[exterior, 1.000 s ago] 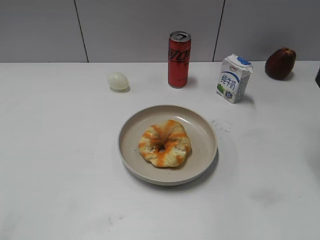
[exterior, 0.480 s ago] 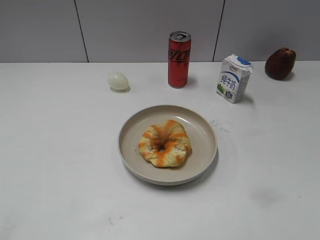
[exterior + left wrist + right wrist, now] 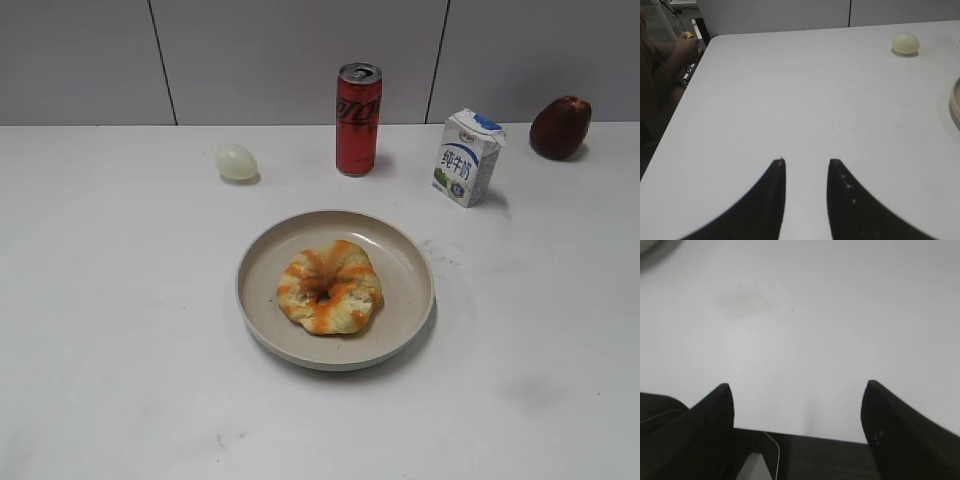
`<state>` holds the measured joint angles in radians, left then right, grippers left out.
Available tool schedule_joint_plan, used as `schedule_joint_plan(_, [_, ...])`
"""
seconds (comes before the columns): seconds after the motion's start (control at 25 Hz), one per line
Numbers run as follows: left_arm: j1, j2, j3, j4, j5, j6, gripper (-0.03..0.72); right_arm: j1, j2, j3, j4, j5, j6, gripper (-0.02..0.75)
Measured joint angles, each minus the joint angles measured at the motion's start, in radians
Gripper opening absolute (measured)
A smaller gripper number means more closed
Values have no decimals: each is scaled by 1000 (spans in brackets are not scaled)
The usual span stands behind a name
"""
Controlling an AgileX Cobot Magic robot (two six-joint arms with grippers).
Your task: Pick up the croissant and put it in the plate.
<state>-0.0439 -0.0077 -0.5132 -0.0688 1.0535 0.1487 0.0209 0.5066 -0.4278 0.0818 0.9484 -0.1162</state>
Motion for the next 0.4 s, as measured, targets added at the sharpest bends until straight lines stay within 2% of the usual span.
schedule_joint_plan(0.4, [0, 0, 0, 0, 0, 0, 228, 0, -371, 4, 0, 0, 8, 592])
